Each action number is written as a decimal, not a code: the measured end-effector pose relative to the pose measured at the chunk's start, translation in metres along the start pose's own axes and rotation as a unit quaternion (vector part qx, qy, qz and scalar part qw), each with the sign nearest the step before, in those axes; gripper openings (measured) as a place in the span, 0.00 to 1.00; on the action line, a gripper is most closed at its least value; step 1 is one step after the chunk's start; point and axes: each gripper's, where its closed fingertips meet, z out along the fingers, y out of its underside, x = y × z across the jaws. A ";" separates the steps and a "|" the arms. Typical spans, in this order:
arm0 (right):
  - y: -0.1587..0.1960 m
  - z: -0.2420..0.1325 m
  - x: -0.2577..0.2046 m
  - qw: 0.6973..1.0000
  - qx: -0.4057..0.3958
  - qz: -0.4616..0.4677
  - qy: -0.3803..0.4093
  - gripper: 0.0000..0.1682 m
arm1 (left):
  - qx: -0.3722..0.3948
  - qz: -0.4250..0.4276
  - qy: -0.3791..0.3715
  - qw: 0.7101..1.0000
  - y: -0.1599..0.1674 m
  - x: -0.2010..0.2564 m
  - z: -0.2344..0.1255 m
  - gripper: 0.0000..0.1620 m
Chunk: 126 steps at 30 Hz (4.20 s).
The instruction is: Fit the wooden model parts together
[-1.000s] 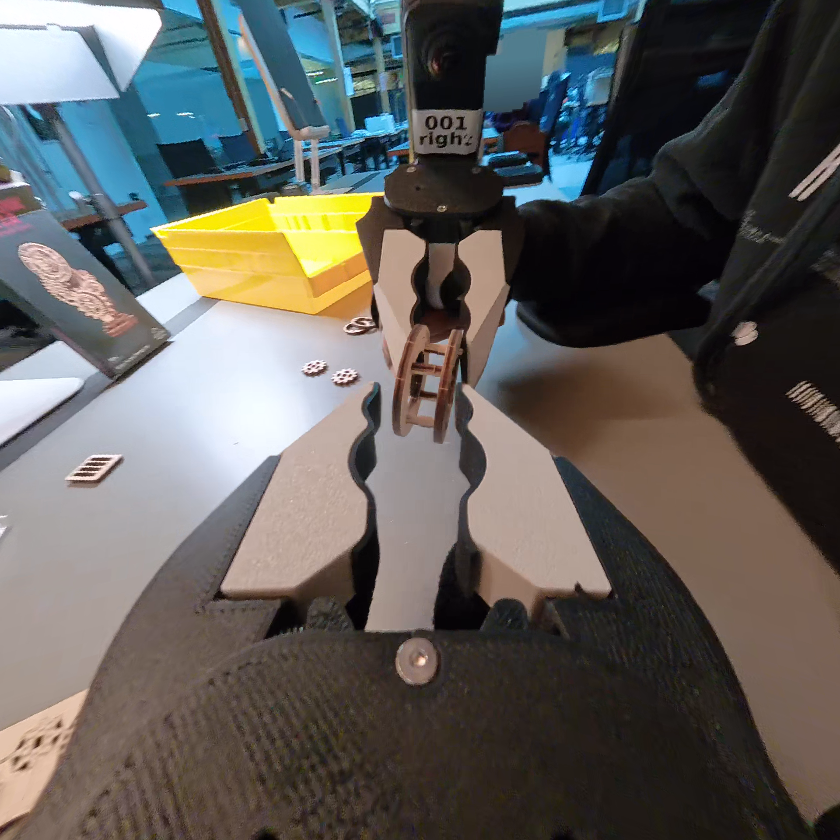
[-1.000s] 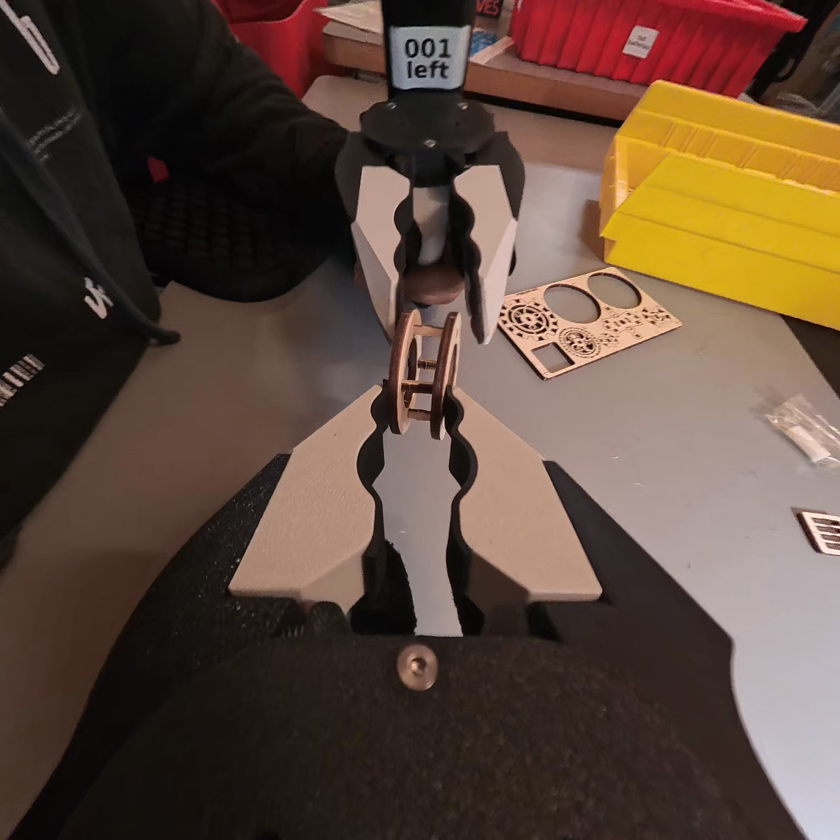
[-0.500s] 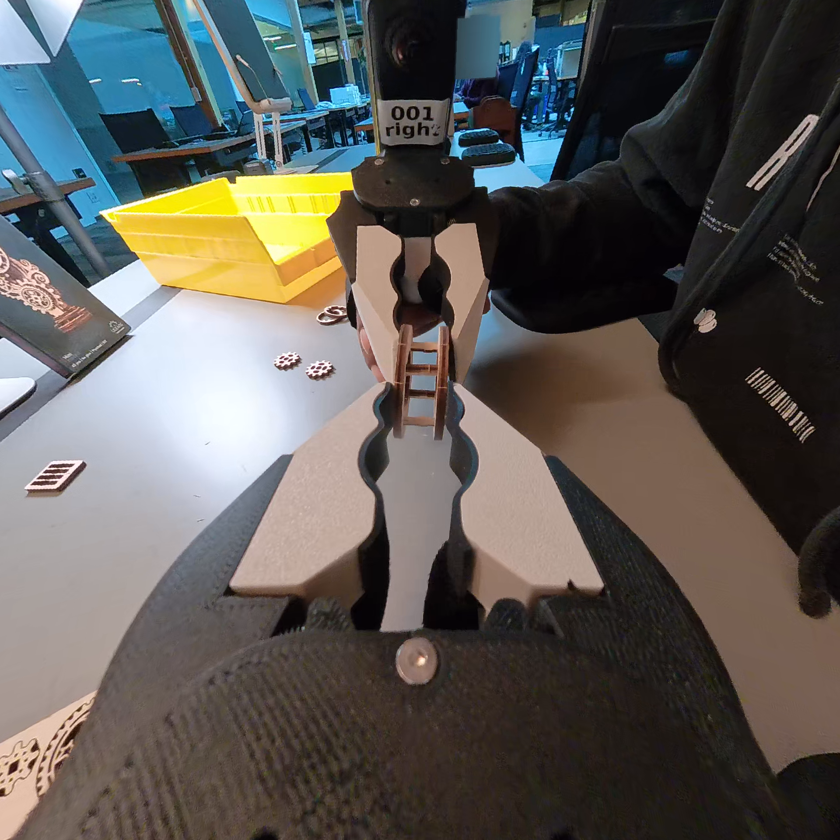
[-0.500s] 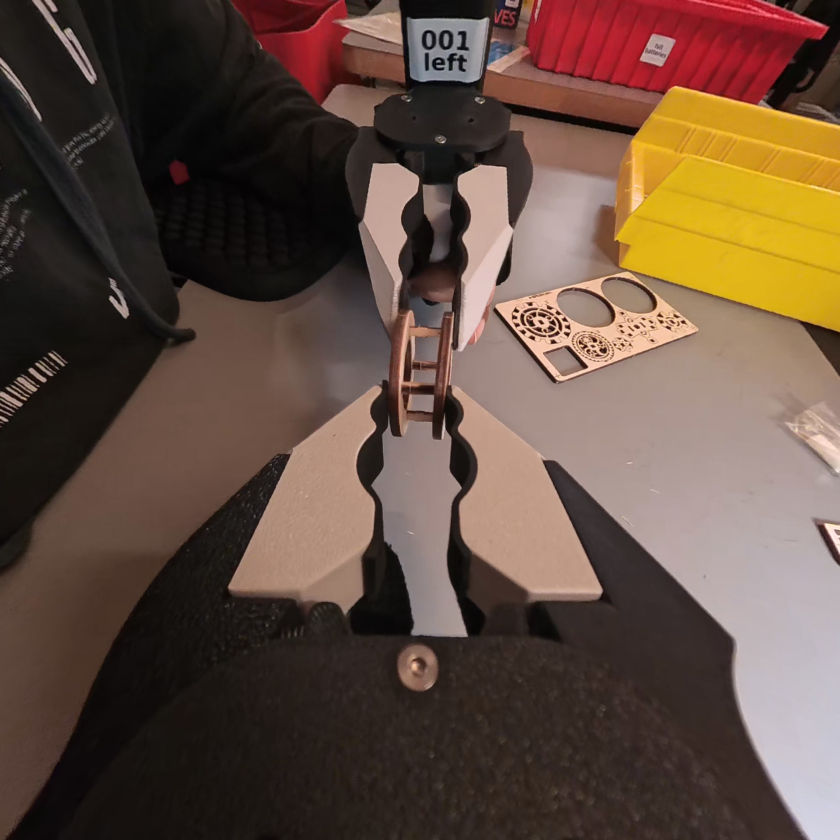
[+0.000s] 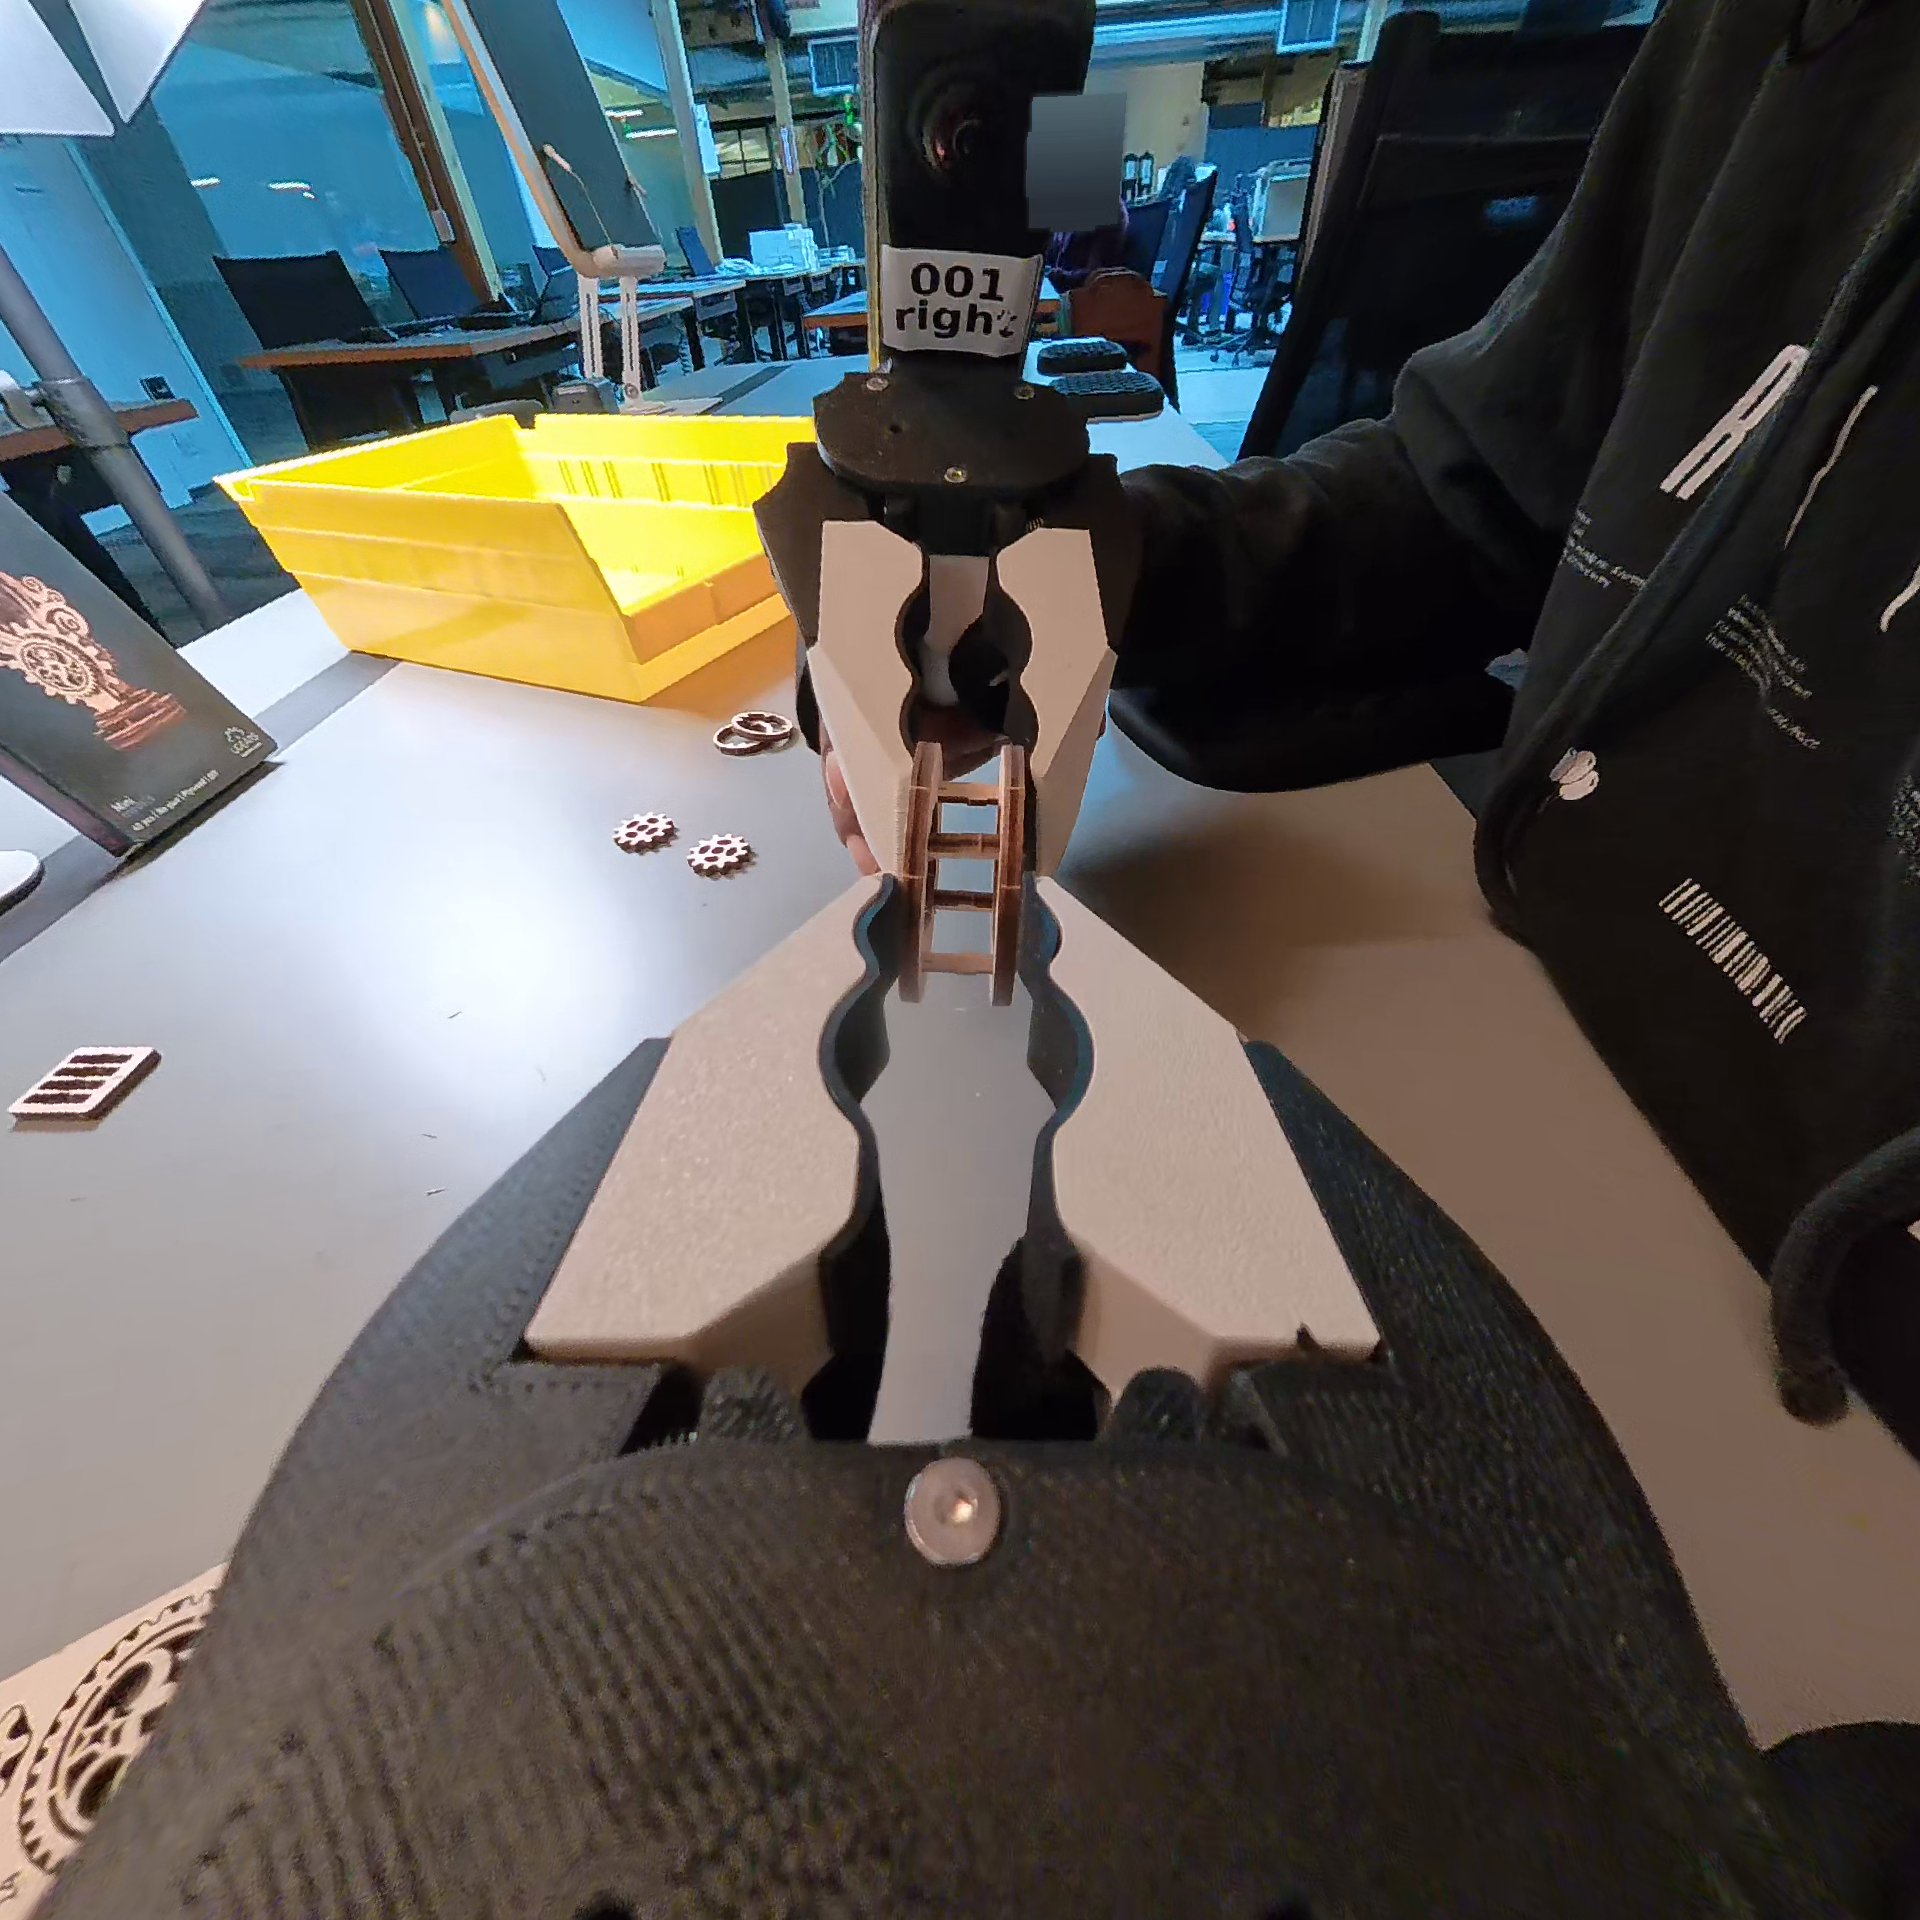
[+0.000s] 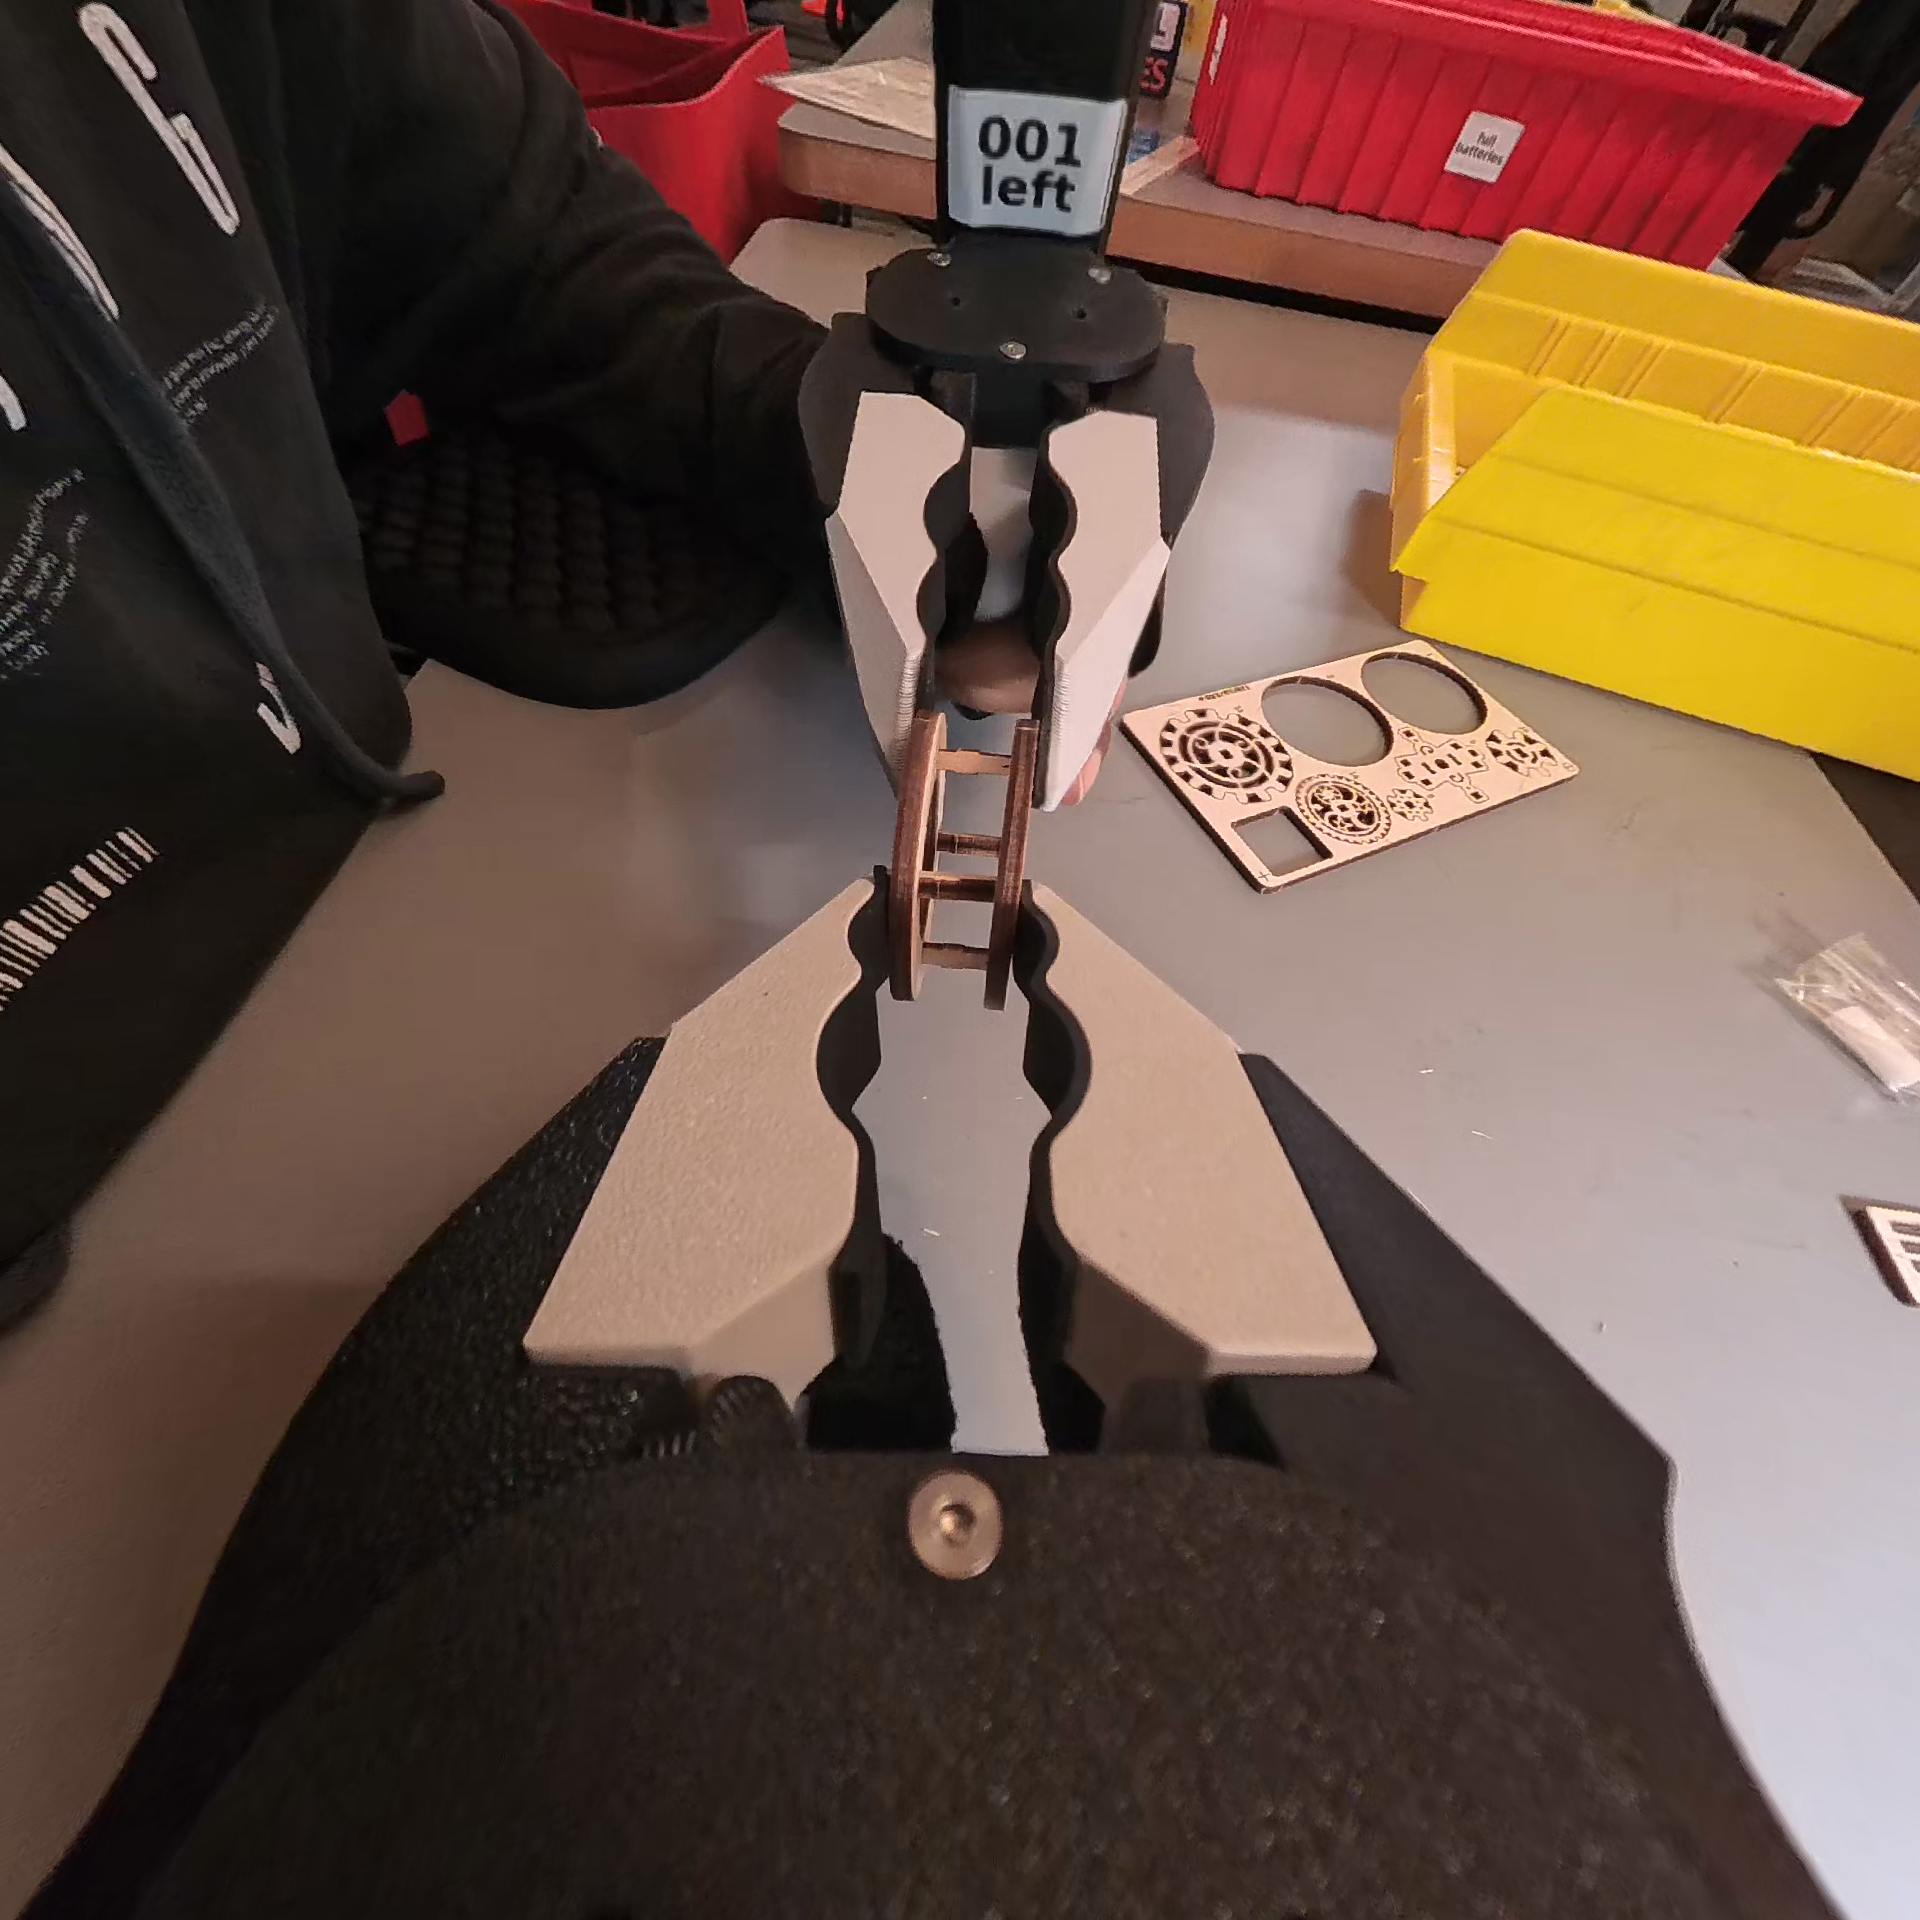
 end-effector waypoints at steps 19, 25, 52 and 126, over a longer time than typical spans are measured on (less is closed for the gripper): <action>0.009 0.002 -0.001 1.000 -0.019 -0.015 0.006 0.12 | -0.009 0.007 0.009 1.000 0.005 0.003 0.001 0.12; 0.004 0.003 0.001 1.000 -0.004 -0.021 0.018 0.13 | -0.011 0.006 0.006 1.000 0.006 0.000 0.001 0.13; 0.018 0.011 -0.001 1.000 -0.030 -0.006 0.004 0.12 | -0.037 0.000 0.012 0.999 0.017 0.002 0.003 0.11; 0.002 0.000 0.013 0.994 0.013 -0.083 0.073 0.10 | 0.001 0.056 -0.021 0.998 0.001 -0.004 -0.002 0.12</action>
